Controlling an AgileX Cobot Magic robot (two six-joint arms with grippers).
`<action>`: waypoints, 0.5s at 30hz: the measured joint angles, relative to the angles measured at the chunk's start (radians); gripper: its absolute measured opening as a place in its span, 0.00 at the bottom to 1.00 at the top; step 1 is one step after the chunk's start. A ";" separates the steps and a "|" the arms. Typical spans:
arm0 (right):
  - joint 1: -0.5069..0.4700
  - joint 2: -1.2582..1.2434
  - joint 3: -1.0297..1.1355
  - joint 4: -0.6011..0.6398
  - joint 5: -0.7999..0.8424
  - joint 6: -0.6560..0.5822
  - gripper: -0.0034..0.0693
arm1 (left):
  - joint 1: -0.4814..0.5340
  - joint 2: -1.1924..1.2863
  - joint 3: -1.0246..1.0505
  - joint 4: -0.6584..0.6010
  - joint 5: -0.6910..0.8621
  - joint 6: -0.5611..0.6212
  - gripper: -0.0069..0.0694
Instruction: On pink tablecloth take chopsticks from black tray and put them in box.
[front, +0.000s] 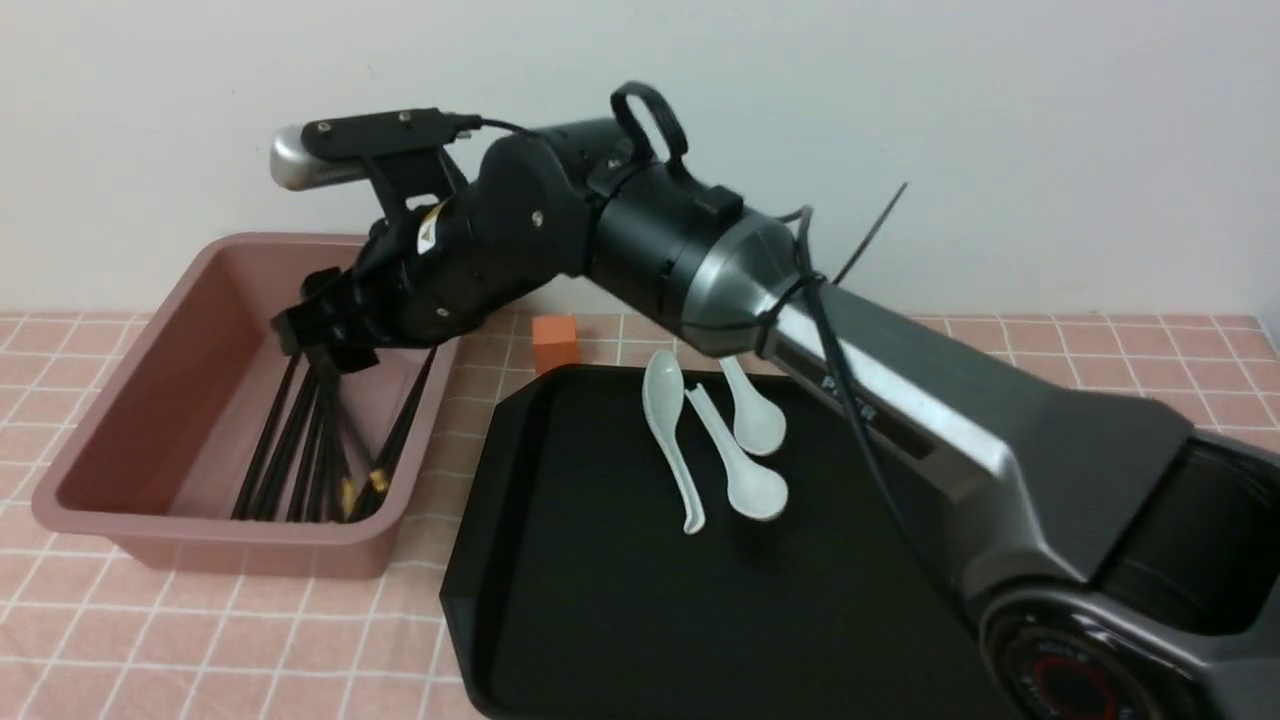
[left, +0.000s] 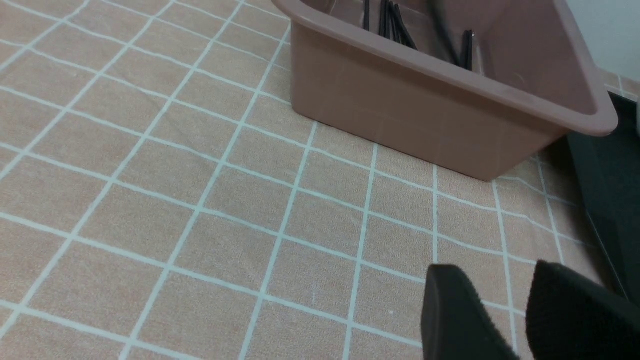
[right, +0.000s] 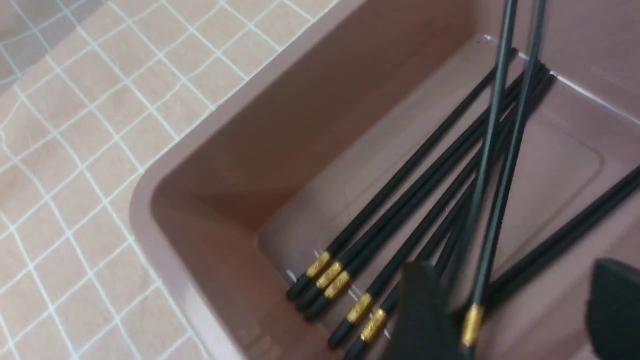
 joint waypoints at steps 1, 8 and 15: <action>0.000 -0.032 0.000 -0.011 0.064 -0.020 0.79 | 0.000 0.000 0.000 0.000 0.000 0.000 0.40; 0.000 -0.256 -0.006 -0.097 0.443 -0.032 0.71 | 0.000 0.000 0.000 0.000 0.000 0.000 0.40; 0.000 -0.470 0.151 -0.188 0.466 0.071 0.30 | 0.000 0.000 0.000 0.000 0.000 0.000 0.40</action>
